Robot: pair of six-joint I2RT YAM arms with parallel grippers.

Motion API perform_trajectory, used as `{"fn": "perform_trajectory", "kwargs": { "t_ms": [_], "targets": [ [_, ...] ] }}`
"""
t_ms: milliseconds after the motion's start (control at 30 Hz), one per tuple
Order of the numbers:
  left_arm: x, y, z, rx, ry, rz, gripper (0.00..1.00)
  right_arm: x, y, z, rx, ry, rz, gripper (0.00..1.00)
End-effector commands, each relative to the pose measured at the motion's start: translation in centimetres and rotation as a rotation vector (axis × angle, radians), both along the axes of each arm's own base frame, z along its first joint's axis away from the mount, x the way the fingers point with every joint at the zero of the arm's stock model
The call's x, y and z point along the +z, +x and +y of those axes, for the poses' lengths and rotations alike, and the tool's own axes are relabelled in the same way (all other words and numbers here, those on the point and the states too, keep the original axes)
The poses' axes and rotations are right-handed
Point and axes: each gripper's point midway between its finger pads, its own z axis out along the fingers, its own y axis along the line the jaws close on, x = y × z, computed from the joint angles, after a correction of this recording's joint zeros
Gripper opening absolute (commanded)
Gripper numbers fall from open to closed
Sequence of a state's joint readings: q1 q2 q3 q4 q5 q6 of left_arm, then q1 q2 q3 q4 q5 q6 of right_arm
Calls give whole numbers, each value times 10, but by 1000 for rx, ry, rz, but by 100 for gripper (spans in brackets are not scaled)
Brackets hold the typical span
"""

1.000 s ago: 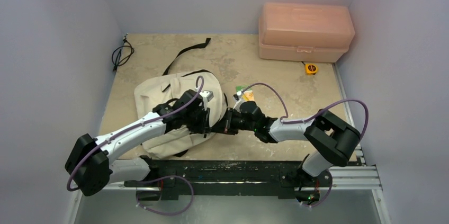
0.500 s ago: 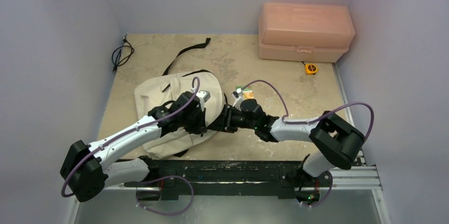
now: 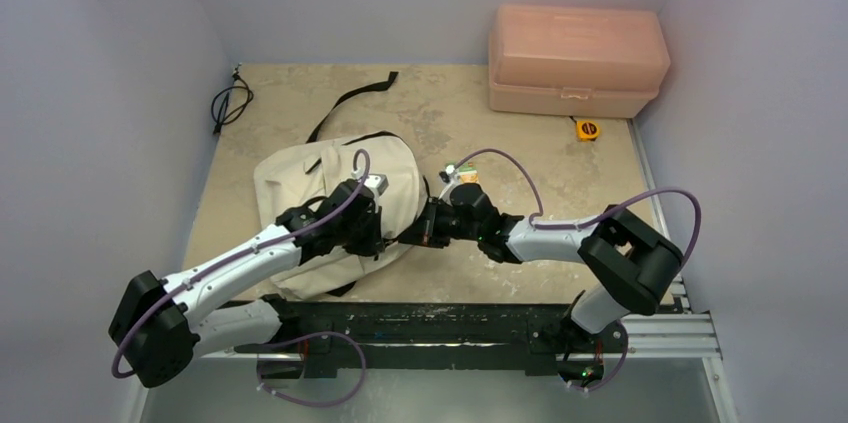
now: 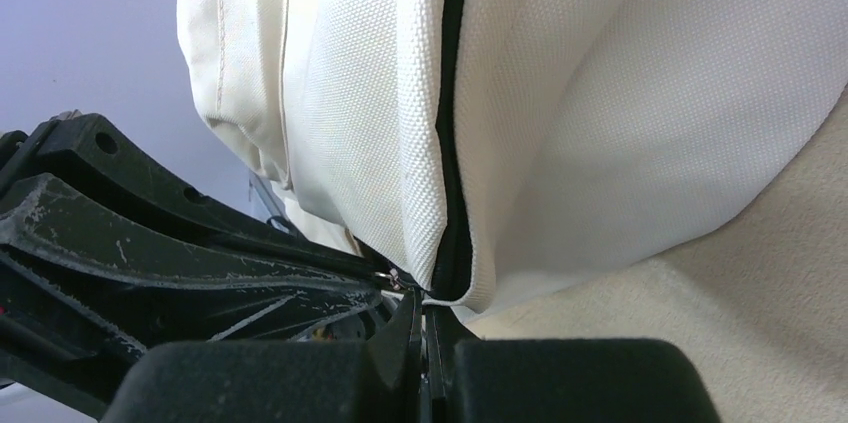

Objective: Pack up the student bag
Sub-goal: Zip the student bag at the center of the board.

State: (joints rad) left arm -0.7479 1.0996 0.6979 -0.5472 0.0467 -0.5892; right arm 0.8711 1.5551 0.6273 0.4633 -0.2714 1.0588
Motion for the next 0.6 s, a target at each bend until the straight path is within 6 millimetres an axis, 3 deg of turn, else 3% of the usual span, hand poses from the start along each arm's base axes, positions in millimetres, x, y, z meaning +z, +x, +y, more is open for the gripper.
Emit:
{"fn": "perform_trajectory", "kwargs": {
  "t_ms": [0,267,400,533,567],
  "targets": [
    [-16,-13,37,107,134,44,0,13,40,-9,-125,3,-99,0],
    [-17,-30,86,349,290,99,0,15,43,-17,-143,9,-131,0],
    [-8,-38,91,424,261,119,0,14,41,-18,-113,12,-170,0],
    [1,-38,82,409,174,98,0,16,30,-15,-25,14,-220,0],
    [5,-36,79,398,153,85,9,19,27,-13,16,13,-241,0]
  ]
}}
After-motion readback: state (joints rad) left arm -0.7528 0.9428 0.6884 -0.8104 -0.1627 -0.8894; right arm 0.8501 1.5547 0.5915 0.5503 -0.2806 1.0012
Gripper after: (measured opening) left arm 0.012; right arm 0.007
